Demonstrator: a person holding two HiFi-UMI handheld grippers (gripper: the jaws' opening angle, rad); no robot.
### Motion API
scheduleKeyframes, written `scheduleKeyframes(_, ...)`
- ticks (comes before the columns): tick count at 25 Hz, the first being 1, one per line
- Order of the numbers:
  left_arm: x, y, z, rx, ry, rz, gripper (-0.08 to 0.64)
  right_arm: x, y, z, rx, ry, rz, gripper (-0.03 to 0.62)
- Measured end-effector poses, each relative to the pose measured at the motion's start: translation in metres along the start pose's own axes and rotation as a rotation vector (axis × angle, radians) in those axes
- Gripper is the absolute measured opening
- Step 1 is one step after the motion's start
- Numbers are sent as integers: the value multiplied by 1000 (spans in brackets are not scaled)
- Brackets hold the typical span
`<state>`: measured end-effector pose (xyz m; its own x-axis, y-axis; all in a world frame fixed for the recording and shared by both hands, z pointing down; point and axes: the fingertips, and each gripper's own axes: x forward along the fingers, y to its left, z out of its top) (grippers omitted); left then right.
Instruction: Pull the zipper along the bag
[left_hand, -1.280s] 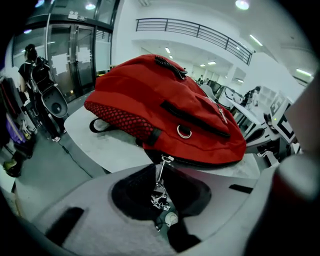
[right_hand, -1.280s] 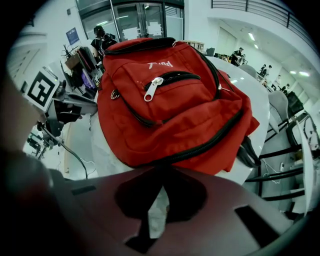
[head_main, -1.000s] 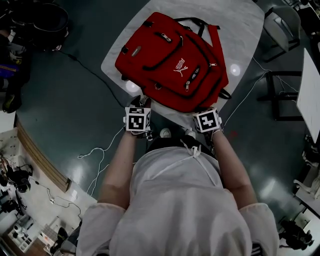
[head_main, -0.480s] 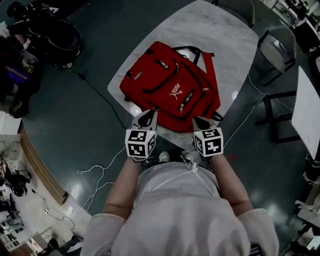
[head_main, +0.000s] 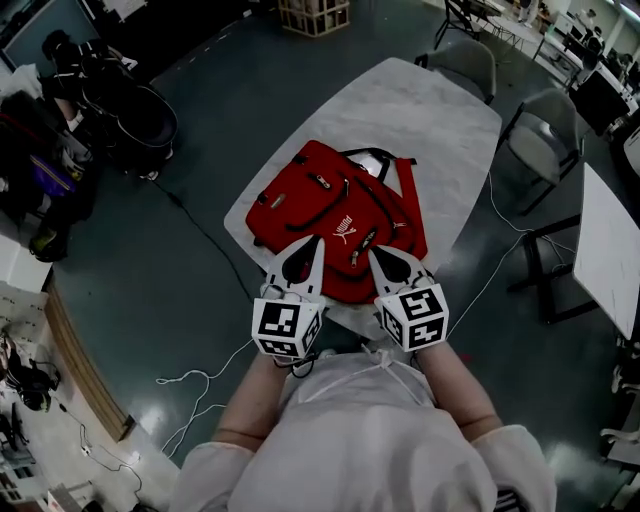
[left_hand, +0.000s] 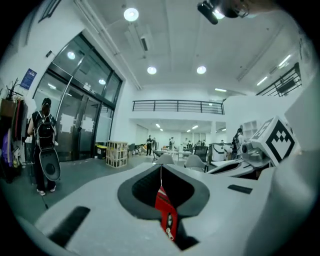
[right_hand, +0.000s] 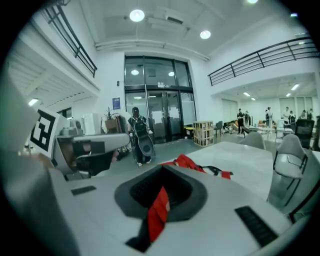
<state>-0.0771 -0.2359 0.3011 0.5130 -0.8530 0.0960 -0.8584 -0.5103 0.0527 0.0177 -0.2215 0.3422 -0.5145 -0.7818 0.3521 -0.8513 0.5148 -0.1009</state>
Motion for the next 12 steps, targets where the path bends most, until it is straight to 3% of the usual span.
scheduleKeyframes(4,-4,-12,31,7,-101,-33,21,-11,8,31,-30,-93,26,28)
scheduleKeyframes(12,-6,-31,41,14,-128,-72,21,-18,8,33,-52,-103,25,26)
